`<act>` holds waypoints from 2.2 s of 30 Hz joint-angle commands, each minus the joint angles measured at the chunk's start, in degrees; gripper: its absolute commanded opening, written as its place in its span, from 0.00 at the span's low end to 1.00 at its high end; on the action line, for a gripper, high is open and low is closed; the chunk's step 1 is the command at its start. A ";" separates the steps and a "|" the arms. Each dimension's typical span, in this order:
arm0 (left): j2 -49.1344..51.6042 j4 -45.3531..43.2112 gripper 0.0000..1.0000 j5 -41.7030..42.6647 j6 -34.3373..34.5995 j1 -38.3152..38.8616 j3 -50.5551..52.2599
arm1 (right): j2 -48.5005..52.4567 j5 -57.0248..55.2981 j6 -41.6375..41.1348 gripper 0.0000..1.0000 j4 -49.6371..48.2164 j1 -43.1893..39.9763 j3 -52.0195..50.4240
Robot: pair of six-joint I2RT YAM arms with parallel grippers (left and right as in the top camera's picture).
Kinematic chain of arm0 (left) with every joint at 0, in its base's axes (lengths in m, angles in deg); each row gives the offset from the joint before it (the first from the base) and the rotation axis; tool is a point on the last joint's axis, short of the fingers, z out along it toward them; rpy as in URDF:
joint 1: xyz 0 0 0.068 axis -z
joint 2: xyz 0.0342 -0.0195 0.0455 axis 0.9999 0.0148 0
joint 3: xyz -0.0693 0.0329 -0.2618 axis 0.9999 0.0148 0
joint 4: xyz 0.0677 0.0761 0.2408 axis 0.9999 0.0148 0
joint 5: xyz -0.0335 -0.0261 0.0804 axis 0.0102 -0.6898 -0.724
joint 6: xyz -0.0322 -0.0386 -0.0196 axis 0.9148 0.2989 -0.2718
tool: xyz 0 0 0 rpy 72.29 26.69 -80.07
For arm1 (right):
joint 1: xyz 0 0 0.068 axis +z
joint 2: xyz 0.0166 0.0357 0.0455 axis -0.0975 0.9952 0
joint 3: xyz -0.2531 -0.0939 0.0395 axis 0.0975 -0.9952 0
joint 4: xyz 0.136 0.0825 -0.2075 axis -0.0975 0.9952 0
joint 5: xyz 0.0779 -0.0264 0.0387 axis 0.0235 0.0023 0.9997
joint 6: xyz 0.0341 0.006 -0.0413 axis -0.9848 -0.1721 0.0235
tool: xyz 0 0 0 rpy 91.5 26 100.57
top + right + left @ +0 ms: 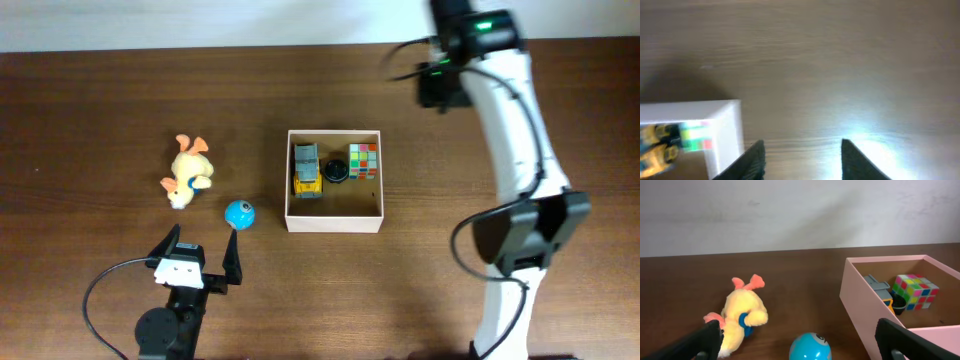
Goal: Pack container
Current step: 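Raise the right arm up and away to the right, then move the left gripper over the yellow plush duck and grasp it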
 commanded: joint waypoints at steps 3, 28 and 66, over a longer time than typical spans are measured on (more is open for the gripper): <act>-0.55 0.07 0.99 0.44 -0.90 -0.31 0.31 | -2.47 3.28 -7.30 0.71 2.47 -10.14 1.07; 6.58 2.01 0.99 3.80 -1.49 -0.26 -11.26 | -2.45 9.18 -7.32 0.98 6.78 -16.74 1.07; 94.18 31.28 0.99 -21.38 -6.97 -0.33 -71.08 | -2.45 9.16 -7.30 0.99 6.78 -16.74 1.07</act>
